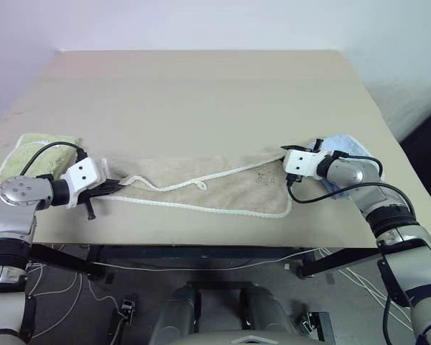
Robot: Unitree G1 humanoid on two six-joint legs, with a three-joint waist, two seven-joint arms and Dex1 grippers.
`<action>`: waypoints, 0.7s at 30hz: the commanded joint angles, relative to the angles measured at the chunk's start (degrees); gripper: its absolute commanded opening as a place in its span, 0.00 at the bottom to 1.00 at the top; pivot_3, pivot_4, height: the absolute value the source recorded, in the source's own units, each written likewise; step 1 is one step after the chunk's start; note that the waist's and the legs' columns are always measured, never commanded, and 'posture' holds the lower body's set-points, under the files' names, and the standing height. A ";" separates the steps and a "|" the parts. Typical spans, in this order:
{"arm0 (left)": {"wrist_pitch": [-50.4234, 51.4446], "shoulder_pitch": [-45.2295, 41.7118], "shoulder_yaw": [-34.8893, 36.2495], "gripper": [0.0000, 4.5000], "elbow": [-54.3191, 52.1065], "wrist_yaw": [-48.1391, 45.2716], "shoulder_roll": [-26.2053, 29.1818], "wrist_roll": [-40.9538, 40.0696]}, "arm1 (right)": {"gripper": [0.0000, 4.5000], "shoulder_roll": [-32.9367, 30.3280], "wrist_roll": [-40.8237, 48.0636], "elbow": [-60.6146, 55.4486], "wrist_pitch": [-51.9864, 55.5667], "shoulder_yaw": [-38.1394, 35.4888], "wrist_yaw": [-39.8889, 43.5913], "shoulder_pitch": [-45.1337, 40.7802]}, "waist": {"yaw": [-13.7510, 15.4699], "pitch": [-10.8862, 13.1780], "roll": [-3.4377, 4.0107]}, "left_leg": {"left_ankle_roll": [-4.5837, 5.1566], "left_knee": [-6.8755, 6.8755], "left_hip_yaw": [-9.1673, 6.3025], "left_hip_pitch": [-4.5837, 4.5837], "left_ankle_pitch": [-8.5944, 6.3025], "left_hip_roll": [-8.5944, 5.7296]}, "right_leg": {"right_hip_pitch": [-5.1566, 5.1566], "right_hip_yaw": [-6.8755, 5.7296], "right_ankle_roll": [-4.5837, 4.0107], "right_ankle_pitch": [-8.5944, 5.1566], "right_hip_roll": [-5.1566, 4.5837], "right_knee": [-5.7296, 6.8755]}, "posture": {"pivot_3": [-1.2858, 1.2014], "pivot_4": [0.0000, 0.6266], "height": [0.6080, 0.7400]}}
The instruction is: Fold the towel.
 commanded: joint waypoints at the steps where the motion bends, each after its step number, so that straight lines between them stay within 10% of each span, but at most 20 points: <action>1: -0.67 -0.09 1.80 0.00 -1.25 0.58 0.27 -1.03 | 0.01 -0.91 1.41 -1.83 -0.48 -1.51 0.90 -0.49 | 0.00 0.00 0.00 | 0.00 0.00 0.00 0.00 0.00 0.00 | 0.00 0.00 0.00 0.00 0.00 0.00 | 0.52 0.24 1.00; 9: -0.23 -2.99 3.83 0.00 1.36 3.52 -0.46 -2.29 | 0.01 -2.51 3.49 -5.85 0.97 -3.83 2.82 -1.18 | 0.06 0.00 0.01 | 0.00 0.00 0.00 0.00 0.00 0.00 | -0.01 0.00 0.00 0.00 0.00 0.01 | 0.52 0.24 1.00; 21: -0.13 -31.15 8.19 0.00 19.30 15.99 -3.54 -2.11 | 0.01 -7.26 9.19 0.06 3.71 -8.94 8.91 -18.65 | 0.00 0.03 -0.02 | -0.01 0.03 0.00 -0.03 0.00 -0.05 | -0.03 -0.02 0.02 0.00 -0.01 0.02 | 0.52 0.24 1.00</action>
